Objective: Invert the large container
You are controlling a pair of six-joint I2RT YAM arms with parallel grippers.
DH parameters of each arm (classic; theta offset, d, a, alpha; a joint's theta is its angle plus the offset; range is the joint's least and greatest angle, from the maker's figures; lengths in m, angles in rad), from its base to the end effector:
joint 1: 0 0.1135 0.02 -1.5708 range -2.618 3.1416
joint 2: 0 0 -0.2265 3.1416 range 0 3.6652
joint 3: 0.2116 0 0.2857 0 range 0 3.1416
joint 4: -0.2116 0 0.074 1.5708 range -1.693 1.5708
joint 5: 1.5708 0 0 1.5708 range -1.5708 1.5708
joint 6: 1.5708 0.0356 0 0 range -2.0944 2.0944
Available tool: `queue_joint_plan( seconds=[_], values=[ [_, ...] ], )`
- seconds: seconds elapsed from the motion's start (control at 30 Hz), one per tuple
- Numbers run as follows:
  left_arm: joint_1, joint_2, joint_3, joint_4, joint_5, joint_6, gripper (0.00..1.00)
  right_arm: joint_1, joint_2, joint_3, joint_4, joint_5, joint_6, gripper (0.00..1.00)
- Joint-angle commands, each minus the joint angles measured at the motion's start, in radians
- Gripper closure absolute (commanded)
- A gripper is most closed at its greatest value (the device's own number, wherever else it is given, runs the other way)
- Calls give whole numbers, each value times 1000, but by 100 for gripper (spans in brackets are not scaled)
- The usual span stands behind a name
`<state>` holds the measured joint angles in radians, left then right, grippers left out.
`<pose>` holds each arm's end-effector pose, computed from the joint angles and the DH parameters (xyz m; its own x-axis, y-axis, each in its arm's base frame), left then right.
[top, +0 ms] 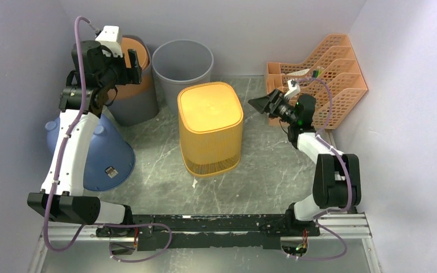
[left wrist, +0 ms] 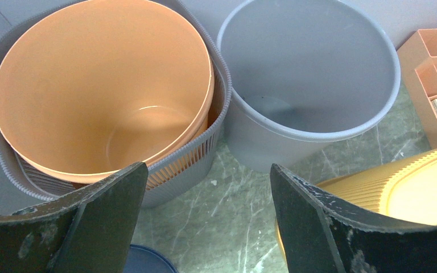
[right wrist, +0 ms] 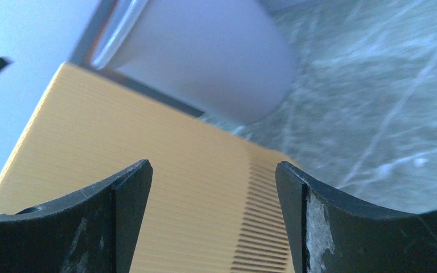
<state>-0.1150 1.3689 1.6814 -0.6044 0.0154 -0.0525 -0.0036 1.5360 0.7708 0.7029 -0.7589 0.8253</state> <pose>0.3247 -0.0381 0.4468 -0.2923 -0.0191 -0.9561 0.1142 0.9920 -0.0547 0.3549 0.0232 0.1834 -0.5449 0.5351 -0.6455 -0.4183 0.4937 0.7624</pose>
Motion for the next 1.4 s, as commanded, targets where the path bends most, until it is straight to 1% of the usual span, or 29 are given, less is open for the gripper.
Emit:
queue_joint_plan(
  seconds=[0.0, 0.03, 0.1, 0.17, 0.23, 0.3, 0.43, 0.6, 0.73, 0.9, 1.2, 1.37],
  values=[
    [-12, 3, 32, 42, 21, -8, 10, 57, -35, 125, -581, 293, -327, 20],
    [-12, 5, 35, 39, 20, -7, 10, 82, -37, 152, -642, 355, -363, 20],
    [-14, 7, 42, 29, 13, -5, 9, 158, -30, 219, -777, 526, -435, 20],
    [-14, 7, 48, 18, 11, 0, 10, 230, -27, 258, -861, 668, -471, 20],
    [-14, 4, 52, 14, 7, 2, 9, 294, -42, 244, -892, 742, -478, 20],
    [-15, 8, 66, 5, 6, 6, 9, 333, -50, 222, -906, 781, -480, 20],
    [-15, 17, 93, -7, 18, 0, 9, 396, -35, 180, -900, 791, -467, 20],
    [-15, 11, 104, -4, 19, -5, 9, 504, 8, 220, -910, 817, -445, 20],
    [-15, 15, 124, -13, 26, -8, 9, 634, 93, 315, -893, 817, -423, 20],
    [-15, 9, 146, -17, 52, -17, 9, 730, 225, 426, -867, 793, -393, 20],
    [-15, -13, 122, -14, 54, -13, 9, 853, 436, 695, -883, 750, -397, 20],
    [-15, -13, 102, 1, 63, -15, 9, 896, 518, 801, -891, 714, -399, 20]
  ],
)
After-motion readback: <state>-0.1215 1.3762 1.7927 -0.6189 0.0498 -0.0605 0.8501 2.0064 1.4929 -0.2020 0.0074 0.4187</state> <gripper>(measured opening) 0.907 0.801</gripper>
